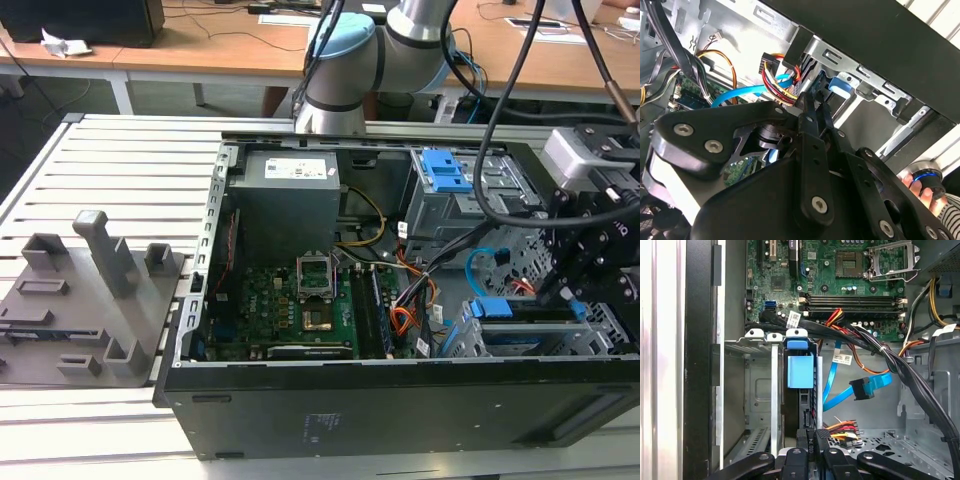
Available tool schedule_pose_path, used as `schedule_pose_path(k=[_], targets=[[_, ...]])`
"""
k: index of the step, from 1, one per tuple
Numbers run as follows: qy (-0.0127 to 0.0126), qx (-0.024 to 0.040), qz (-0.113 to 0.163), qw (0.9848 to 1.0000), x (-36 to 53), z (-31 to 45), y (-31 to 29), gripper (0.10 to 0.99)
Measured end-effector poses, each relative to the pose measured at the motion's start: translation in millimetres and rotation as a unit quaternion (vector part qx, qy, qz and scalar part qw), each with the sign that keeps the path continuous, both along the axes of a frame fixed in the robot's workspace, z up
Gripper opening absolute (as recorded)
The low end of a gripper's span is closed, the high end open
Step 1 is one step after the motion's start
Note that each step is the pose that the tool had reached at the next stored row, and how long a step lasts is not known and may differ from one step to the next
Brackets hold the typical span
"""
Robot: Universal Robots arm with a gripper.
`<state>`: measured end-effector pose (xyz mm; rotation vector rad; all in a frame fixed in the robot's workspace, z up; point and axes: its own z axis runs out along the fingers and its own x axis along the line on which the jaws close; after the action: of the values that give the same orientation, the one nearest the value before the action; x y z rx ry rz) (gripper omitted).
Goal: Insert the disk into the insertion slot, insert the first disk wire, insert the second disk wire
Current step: 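Insert the first disk wire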
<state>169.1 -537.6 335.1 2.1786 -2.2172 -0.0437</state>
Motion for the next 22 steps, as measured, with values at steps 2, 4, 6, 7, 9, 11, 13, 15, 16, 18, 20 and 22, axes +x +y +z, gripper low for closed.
schedule_pose_path(k=[2, 4, 6, 7, 9, 11, 13, 15, 16, 18, 20, 22], targets=[[-0.0001, -0.0002, 0.0, 1.0, 0.1, -1.5, 0.0, 0.18], [0.0, -0.0001, 0.0, 1.0, 0.1, -2.2, 0.0, 0.18], [0.0, -0.0001, 0.0, 1.0, 0.0, -2.3, 0.0, 0.18], [0.0002, 0.0006, 0.0, 1.0, -0.1, -2.9, 0.0, 0.18], [0.0, 0.0, 0.0, 1.0, -0.1, -2.4, 0.0, 0.255], [0.0, -0.0001, 0.0, 1.0, 0.0, 3.2, 0.0, 0.255], [0.0, -0.0003, 0.0, 1.0, 0.0, 21.3, 1.5, 0.255], [0.0, -0.0005, 0.0, 1.0, 0.0, 30.2, 2.9, 0.176], [0.0, -0.0006, 0.0, 1.0, 0.0, 33.5, 3.3, 0.176], [0.0, -0.0006, 0.0, 1.0, 0.0, 40.8, 3.7, 0.106], [0.0, -0.0007, 0.0, 1.0, 0.0, 40.9, 3.8, 0.106], [0.0, -0.0009, 0.0, 1.0, -1.5, 41.1, 3.8, 0.106]])
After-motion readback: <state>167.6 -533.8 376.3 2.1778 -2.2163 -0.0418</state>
